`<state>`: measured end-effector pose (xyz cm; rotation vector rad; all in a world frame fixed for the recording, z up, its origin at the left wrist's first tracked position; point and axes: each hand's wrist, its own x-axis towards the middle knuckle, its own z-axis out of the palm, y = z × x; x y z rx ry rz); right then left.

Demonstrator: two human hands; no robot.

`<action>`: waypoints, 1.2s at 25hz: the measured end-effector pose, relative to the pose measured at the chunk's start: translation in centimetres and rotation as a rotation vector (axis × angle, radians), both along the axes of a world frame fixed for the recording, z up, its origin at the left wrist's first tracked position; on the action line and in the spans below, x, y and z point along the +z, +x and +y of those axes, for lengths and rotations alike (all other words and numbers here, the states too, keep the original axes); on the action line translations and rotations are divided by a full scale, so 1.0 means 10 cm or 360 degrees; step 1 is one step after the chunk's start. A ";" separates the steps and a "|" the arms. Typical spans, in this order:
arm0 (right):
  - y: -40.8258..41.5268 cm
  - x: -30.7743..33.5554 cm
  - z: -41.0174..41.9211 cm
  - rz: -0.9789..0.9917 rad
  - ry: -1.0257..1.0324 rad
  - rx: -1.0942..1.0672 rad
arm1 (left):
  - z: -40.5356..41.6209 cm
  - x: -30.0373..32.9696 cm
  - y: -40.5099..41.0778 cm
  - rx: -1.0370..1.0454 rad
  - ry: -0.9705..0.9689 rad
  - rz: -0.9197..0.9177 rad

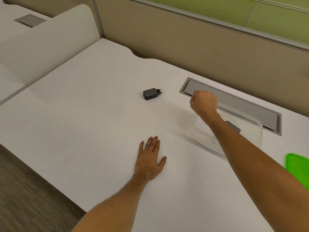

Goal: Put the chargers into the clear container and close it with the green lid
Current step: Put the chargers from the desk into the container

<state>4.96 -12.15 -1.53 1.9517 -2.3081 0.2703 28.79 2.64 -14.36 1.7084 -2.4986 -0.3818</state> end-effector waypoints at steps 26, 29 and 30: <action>1.20 -0.59 -0.99 0.0117 0.0749 0.0679 | -0.02 -0.07 -0.01 0.0016 0.0017 -0.0008; 1.24 -0.63 -1.01 0.0118 0.0744 0.0666 | -0.02 -0.06 -0.01 0.0018 0.0021 -0.0012; 1.25 -0.63 -1.00 0.0120 0.0713 0.0657 | -0.02 -0.06 -0.01 0.0018 0.0027 -0.0017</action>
